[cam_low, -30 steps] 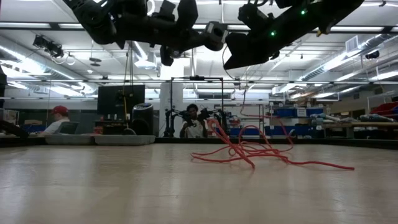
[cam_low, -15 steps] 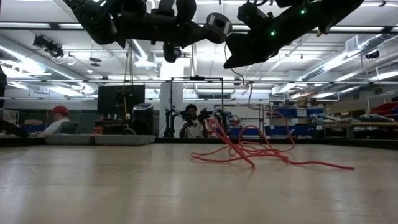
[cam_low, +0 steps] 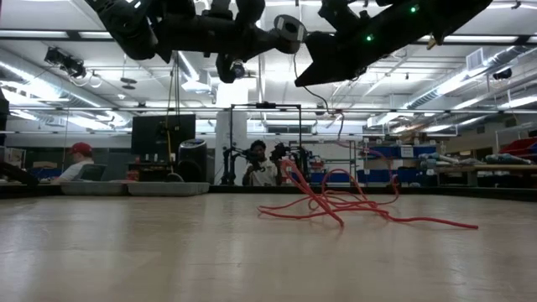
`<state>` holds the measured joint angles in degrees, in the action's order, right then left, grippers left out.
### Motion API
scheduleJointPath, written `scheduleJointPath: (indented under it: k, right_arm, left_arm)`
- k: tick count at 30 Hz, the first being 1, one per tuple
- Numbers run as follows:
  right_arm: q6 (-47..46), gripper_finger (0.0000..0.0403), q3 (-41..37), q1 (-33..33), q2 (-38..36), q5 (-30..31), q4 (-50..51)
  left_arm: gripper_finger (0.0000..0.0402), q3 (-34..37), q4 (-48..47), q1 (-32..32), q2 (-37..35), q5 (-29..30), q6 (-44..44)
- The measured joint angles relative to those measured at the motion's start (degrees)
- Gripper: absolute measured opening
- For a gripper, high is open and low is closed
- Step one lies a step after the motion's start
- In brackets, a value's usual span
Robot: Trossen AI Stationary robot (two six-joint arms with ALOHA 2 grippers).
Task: Coil cords
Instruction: Coil the red wire onto the spool
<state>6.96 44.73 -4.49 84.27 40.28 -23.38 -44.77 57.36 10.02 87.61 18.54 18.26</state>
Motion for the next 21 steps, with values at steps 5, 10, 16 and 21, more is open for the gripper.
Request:
scheduleJointPath:
  k: [5,10,16,21]
  right_arm:
    - [0.3,0.0001,1.0,0.0,0.0,-1.1,0.1]
    - [0.9,0.0001,3.8,0.0,0.0,-4.4,1.8]
    - [2.7,0.0000,8.3,0.8,0.6,-4.5,4.5]
    - [5.1,0.0000,12.2,1.3,1.0,-6.6,9.7]
  left_arm:
    - [0.0000,0.0,1.7,0.0,0.0,1.3,0.3]
    - [0.0000,0.0,2.0,0.0,0.0,4.8,0.2]
    - [0.0000,0.0,2.0,0.0,0.0,5.6,-3.1]
    - [0.0000,0.0,0.8,0.0,0.0,5.3,-8.5]
